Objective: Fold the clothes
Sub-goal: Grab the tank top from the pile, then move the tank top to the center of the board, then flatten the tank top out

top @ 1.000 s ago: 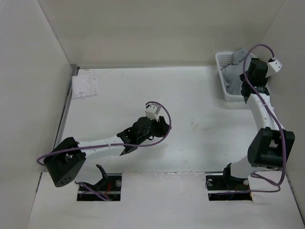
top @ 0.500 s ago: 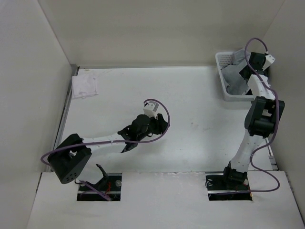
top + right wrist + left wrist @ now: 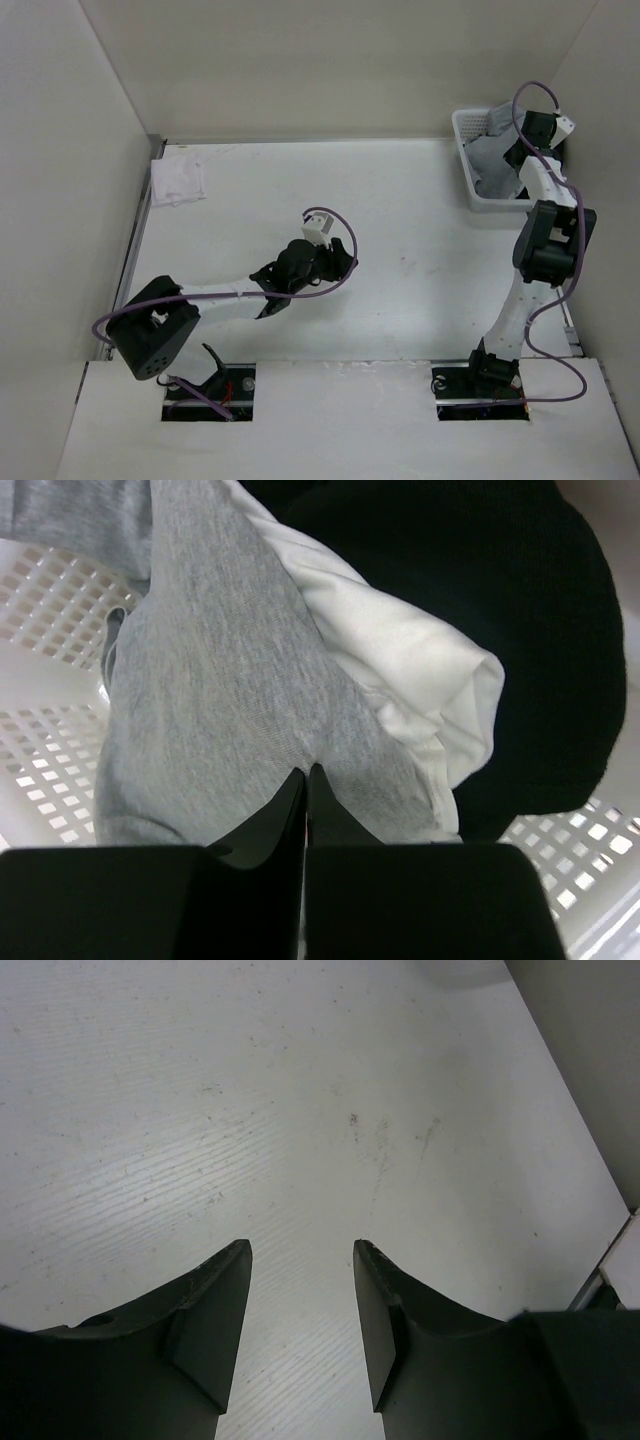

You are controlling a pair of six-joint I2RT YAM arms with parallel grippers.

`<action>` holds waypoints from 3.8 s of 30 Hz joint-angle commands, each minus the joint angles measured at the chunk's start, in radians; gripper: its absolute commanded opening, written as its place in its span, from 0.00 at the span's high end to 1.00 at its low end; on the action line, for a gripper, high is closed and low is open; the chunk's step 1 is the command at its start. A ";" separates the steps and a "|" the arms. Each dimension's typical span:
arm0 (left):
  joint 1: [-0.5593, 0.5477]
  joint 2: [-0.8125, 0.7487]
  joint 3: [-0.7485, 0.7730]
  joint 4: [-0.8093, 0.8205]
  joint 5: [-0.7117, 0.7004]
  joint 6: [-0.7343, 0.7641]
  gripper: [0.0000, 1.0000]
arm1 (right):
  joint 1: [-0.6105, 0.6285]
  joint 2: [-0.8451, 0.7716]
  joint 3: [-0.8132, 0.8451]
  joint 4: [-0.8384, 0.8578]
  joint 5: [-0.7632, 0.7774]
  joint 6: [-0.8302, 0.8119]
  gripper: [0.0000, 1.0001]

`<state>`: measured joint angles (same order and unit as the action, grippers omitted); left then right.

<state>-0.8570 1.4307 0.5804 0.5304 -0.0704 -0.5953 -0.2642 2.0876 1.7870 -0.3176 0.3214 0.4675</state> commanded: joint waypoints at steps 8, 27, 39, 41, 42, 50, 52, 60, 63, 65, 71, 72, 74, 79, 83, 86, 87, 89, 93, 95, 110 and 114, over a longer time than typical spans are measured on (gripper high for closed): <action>0.017 -0.032 -0.005 0.060 0.021 -0.018 0.56 | 0.144 -0.615 -0.158 0.204 -0.024 0.028 1.00; 0.400 -0.461 -0.132 -0.223 -0.043 -0.172 0.53 | 0.768 -1.062 -1.000 0.517 -0.243 0.285 0.77; 0.268 -0.380 -0.176 -0.325 -0.137 -0.100 0.57 | 0.868 -0.974 -1.255 0.335 -0.055 0.361 0.92; 0.217 -0.311 -0.165 -0.316 -0.164 -0.101 0.57 | 0.906 -0.998 -1.287 0.276 0.014 0.399 0.88; 0.200 -0.284 -0.160 -0.307 -0.173 -0.106 0.57 | 0.923 -1.008 -1.301 0.250 0.042 0.416 0.79; 0.200 -0.145 -0.094 -0.196 -0.207 -0.115 0.58 | 1.153 -1.014 -1.275 0.030 0.038 0.457 0.61; 0.212 -0.121 -0.082 -0.172 -0.212 -0.129 0.58 | 1.231 -1.006 -1.253 -0.046 0.033 0.465 0.55; 0.310 0.051 0.013 -0.176 -0.243 -0.156 0.59 | 1.418 -0.942 -1.181 -0.170 0.024 0.481 0.47; 0.329 0.103 0.042 -0.181 -0.244 -0.169 0.59 | 1.466 -0.853 -1.123 -0.176 0.034 0.453 0.50; 0.341 0.148 0.071 -0.178 -0.246 -0.172 0.59 | 1.487 -0.775 -1.088 -0.176 0.045 0.422 0.48; 0.355 0.224 0.139 -0.155 -0.241 -0.176 0.58 | 1.507 -0.595 -1.009 -0.175 0.106 0.378 0.62; 0.356 0.234 0.148 -0.142 -0.247 -0.176 0.59 | 1.507 -0.591 -1.003 -0.175 0.146 0.378 0.71; 0.364 0.253 0.163 -0.115 -0.240 -0.172 0.70 | 1.504 -0.593 -1.000 -0.172 0.180 0.381 0.86; 0.373 0.193 0.153 -0.087 -0.229 -0.184 0.97 | 1.500 -0.756 -0.991 -0.161 0.284 0.361 0.99; 0.361 -0.024 0.145 -0.113 -0.227 -0.176 0.99 | 1.494 -1.073 -0.976 -0.141 0.318 0.275 1.00; 0.358 -0.228 0.212 -0.220 -0.215 -0.161 0.99 | 1.414 -1.352 -0.898 -0.100 0.271 0.146 0.99; 0.361 -0.254 0.225 -0.237 -0.209 -0.158 0.99 | 1.400 -1.379 -0.873 -0.094 0.260 0.128 0.99; 0.368 -0.349 0.263 -0.294 -0.197 -0.156 0.99 | 1.386 -1.435 -0.766 -0.066 0.216 0.062 0.99; 0.378 -0.441 0.305 -0.354 -0.195 -0.149 0.99 | 1.414 -1.448 -0.658 -0.046 0.183 0.002 0.98; 0.401 -0.463 0.317 -0.363 -0.193 -0.150 0.99 | 1.423 -1.439 -0.640 -0.038 0.174 -0.007 0.98; 0.336 -0.650 0.355 -0.450 -0.178 -0.120 0.99 | 1.581 -1.446 -0.670 -0.054 0.191 0.019 0.98; 0.318 -0.759 0.372 -0.536 -0.227 -0.089 0.99 | 1.696 -1.459 -0.669 -0.069 0.272 0.031 0.98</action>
<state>-0.5274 0.7784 0.8772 0.0223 -0.2466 -0.7311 1.3708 0.6403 1.0821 -0.4000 0.5247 0.4938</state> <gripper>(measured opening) 0.029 0.021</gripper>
